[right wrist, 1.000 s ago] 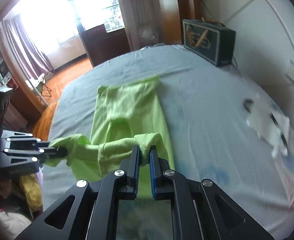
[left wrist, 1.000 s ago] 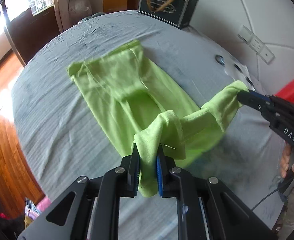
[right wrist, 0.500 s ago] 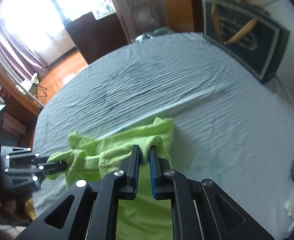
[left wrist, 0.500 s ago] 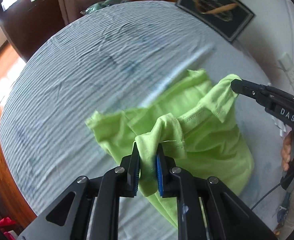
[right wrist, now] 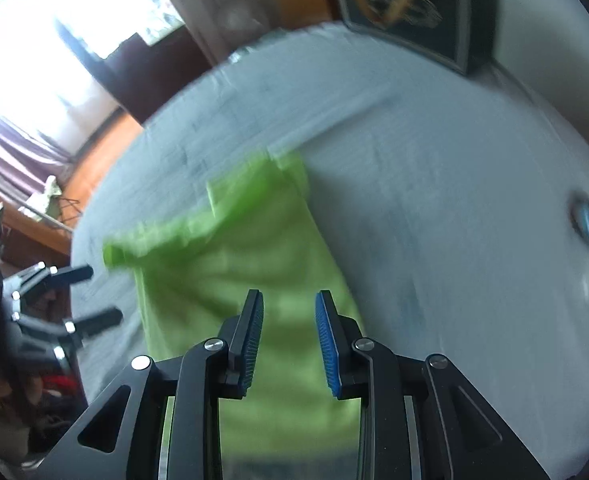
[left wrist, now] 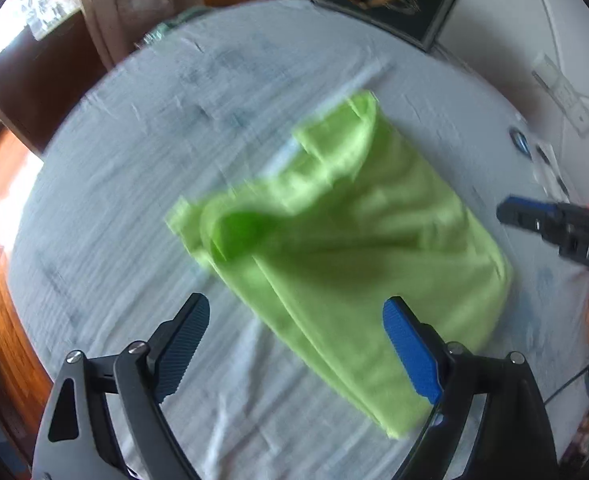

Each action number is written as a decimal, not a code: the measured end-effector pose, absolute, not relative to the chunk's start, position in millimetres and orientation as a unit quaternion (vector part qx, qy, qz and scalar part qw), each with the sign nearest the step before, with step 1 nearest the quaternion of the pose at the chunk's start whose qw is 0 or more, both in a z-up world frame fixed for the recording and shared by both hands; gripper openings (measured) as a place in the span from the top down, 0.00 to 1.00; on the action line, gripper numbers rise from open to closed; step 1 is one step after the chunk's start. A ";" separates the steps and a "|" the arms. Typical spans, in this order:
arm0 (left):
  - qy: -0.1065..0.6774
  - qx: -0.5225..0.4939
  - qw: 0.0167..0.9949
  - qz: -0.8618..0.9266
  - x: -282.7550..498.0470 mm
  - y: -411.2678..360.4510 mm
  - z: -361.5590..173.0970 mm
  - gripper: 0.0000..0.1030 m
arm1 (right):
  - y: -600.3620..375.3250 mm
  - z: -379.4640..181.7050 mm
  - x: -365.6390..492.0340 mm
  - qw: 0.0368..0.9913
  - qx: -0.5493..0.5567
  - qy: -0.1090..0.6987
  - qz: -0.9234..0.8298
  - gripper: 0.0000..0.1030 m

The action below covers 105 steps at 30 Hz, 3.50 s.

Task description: Fold clothes

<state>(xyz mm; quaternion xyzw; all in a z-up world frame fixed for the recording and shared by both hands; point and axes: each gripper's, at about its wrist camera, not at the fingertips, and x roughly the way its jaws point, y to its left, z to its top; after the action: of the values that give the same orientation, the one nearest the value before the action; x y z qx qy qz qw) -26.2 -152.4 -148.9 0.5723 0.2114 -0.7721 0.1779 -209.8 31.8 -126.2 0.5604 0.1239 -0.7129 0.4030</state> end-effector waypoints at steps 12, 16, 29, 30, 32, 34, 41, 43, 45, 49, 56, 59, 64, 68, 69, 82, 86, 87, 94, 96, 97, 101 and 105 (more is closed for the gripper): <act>0.127 0.606 0.095 -0.780 -32.7 -162.2 -151.4 0.13 | 96.5 -152.8 -121.9 0.302 0.628 0.028 -0.717 0.74; 0.074 0.614 0.051 -0.784 -47.4 -186.1 -154.1 0.13 | 81.0 -155.1 -95.8 0.248 0.636 -0.032 -0.730 0.68; 0.057 0.629 -0.054 -0.773 -80.2 -235.4 -192.7 0.64 | 19.4 -181.1 -41.6 0.098 0.643 -0.054 -0.758 0.93; 0.070 0.629 -0.058 -0.772 -78.9 -244.5 -191.2 0.64 | 20.0 -180.6 -38.8 0.092 0.643 -0.053 -0.759 0.93; 0.099 0.630 -0.058 -0.768 -75.7 -266.7 -189.0 0.64 | 27.0 -182.4 -33.3 0.080 0.650 -0.061 -0.753 0.93; 0.106 0.633 -0.047 -0.766 -75.4 -284.3 -184.6 0.64 | 34.6 -184.5 -28.4 0.072 0.658 -0.068 -0.747 0.93; 0.074 0.609 -0.056 -0.788 -101.0 -284.6 -144.3 0.32 | 62.6 -159.4 -26.9 0.071 0.638 -0.113 -0.758 0.80; 0.066 0.600 -0.071 -0.794 -113.9 -274.3 -136.5 0.26 | 72.2 -147.1 -38.7 0.059 0.620 -0.120 -0.773 0.75; 0.063 0.603 -0.082 -0.791 -130.9 -261.4 -143.0 0.26 | 81.1 -144.5 -55.9 0.043 0.609 -0.138 -0.780 0.75; 0.057 0.610 -0.106 -0.784 -165.0 -235.7 -155.9 0.26 | 98.2 -141.3 -90.3 0.012 0.588 -0.179 -0.789 0.75; 0.036 0.619 -0.127 -0.774 -209.3 -209.4 -175.2 0.26 | 96.6 -151.6 -144.4 -0.002 0.584 -0.200 -0.787 0.75; -0.002 0.624 -0.101 -0.775 -217.1 -213.1 -185.3 0.58 | 93.4 -164.3 -162.8 0.011 0.591 -0.194 -0.783 0.90; -0.002 0.618 -0.078 -0.782 -225.8 -230.2 -185.2 0.59 | 98.1 -173.4 -163.3 -0.036 0.600 -0.146 -0.786 0.97; 0.005 0.600 -0.062 -0.798 -219.8 -248.4 -162.5 0.59 | 117.2 -164.8 -147.4 -0.062 0.577 -0.166 -0.797 0.97; 0.007 0.595 -0.059 -0.801 -218.3 -253.0 -156.8 0.54 | 121.1 -161.9 -141.5 -0.052 0.573 -0.186 -0.797 0.96; 0.013 0.624 -0.112 -0.773 -130.4 -236.5 -185.6 0.37 | 47.2 -159.1 -65.7 0.065 0.574 -0.194 -0.793 0.84; -0.022 0.621 -0.084 -0.779 -117.5 -237.2 -193.2 0.37 | 22.4 -171.1 -56.1 0.086 0.582 -0.182 -0.788 0.84; -0.023 0.621 -0.078 -0.780 -114.9 -239.7 -192.8 0.37 | 18.5 -175.0 -53.2 0.082 0.589 -0.173 -0.785 0.84; -0.010 0.619 -0.054 -0.783 -90.5 -269.5 -183.3 0.23 | 34.8 -183.9 -20.6 0.061 0.600 -0.192 -0.774 0.87; 0.021 0.616 -0.060 -0.785 -83.5 -278.1 -177.1 0.23 | 40.7 -181.1 -13.8 0.056 0.596 -0.198 -0.777 0.84; 0.033 0.613 -0.062 -0.787 -81.3 -280.4 -174.2 0.23 | 43.1 -178.9 -12.2 0.051 0.592 -0.200 -0.779 0.82; 0.061 0.597 -0.064 -0.797 -75.9 -282.6 -165.2 0.23 | 54.4 -168.5 -14.2 0.038 0.573 -0.209 -0.792 0.78; 0.040 0.610 -0.061 -0.789 -78.8 -272.2 -178.6 0.23 | 64.8 -159.0 -31.3 0.029 0.555 -0.219 -0.802 0.76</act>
<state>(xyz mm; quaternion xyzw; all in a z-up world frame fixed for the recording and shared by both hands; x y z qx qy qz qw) -78.8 -272.2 -178.6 0.6105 0.0403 -0.7887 -0.0606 -31.3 64.8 -159.0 0.5550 -0.2194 -0.8019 0.0294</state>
